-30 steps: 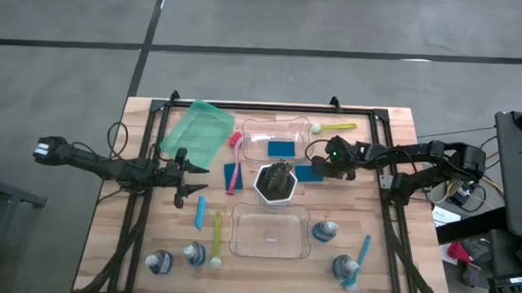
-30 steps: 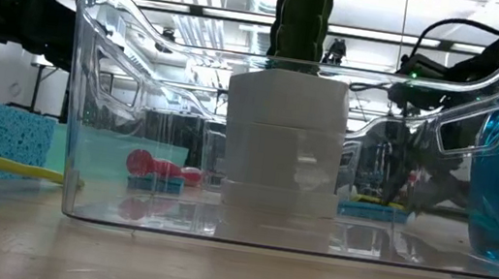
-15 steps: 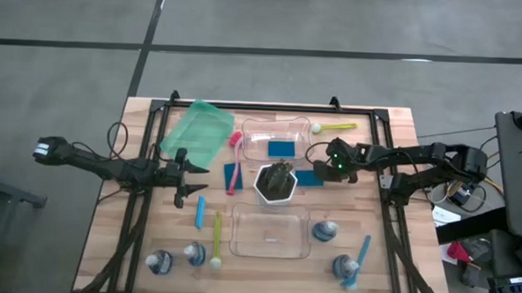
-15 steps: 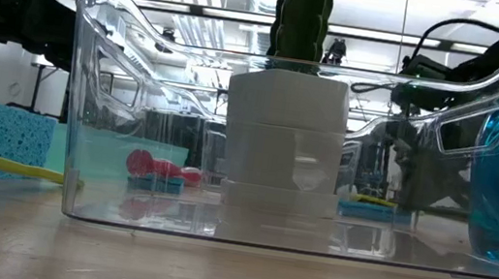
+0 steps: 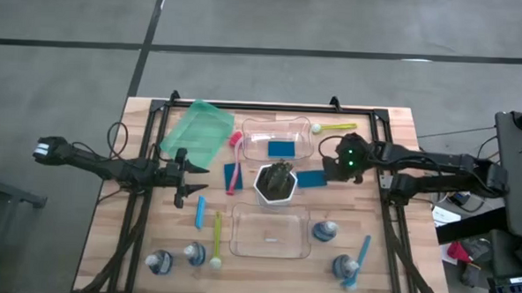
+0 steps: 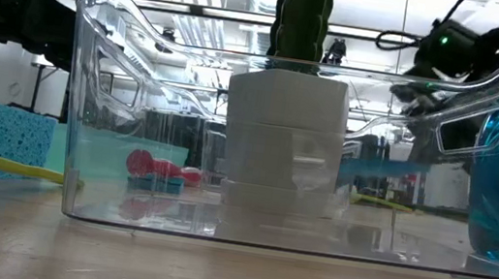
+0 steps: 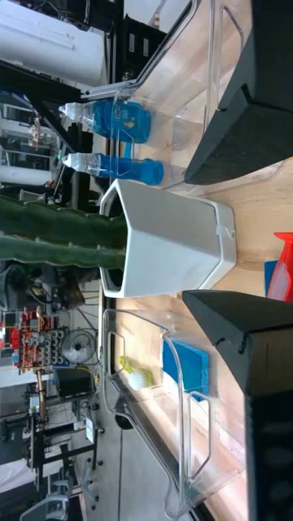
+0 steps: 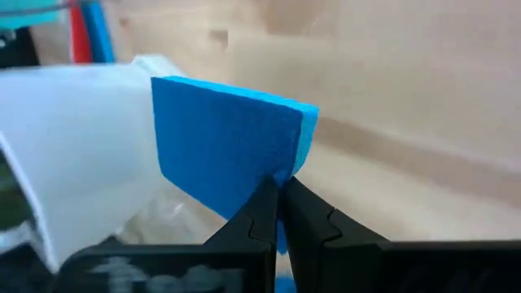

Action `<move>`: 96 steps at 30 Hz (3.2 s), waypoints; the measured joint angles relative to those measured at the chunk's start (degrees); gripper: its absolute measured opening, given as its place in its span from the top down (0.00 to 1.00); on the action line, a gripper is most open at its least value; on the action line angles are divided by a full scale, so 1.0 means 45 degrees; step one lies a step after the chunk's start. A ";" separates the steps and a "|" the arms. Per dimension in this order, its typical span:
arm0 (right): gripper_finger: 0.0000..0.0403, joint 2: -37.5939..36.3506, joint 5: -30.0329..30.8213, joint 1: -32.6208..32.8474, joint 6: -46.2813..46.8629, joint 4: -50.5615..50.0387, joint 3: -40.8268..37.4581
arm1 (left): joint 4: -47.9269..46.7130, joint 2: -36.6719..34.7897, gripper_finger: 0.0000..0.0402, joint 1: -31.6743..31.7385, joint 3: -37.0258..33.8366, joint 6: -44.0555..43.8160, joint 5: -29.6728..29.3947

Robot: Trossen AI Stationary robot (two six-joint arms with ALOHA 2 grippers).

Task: Pick & Place Kitchen Sink Supplies
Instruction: Put the blue sponge wipe into the top transparent bin

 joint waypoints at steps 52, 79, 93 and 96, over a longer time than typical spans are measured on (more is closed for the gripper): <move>0.98 0.7479 0.0192 -0.2689 -0.4780 -0.3416 1.0080 | 0.0000 0.0002 0.46 -0.0004 -0.0004 0.0000 0.0000; 0.98 0.9206 0.1246 -0.2338 -0.4565 -0.3798 1.0690 | 0.0000 0.0002 0.46 -0.0001 -0.0001 0.0000 0.0000; 0.98 0.9211 0.2017 -0.1948 -0.4028 -0.4133 1.0680 | 0.0000 0.0000 0.46 -0.0002 -0.0004 0.0000 0.0000; 0.98 0.9215 0.2239 -0.1931 -0.3874 -0.4169 1.0675 | 0.0000 0.0004 0.46 -0.0005 -0.0004 0.0000 0.0000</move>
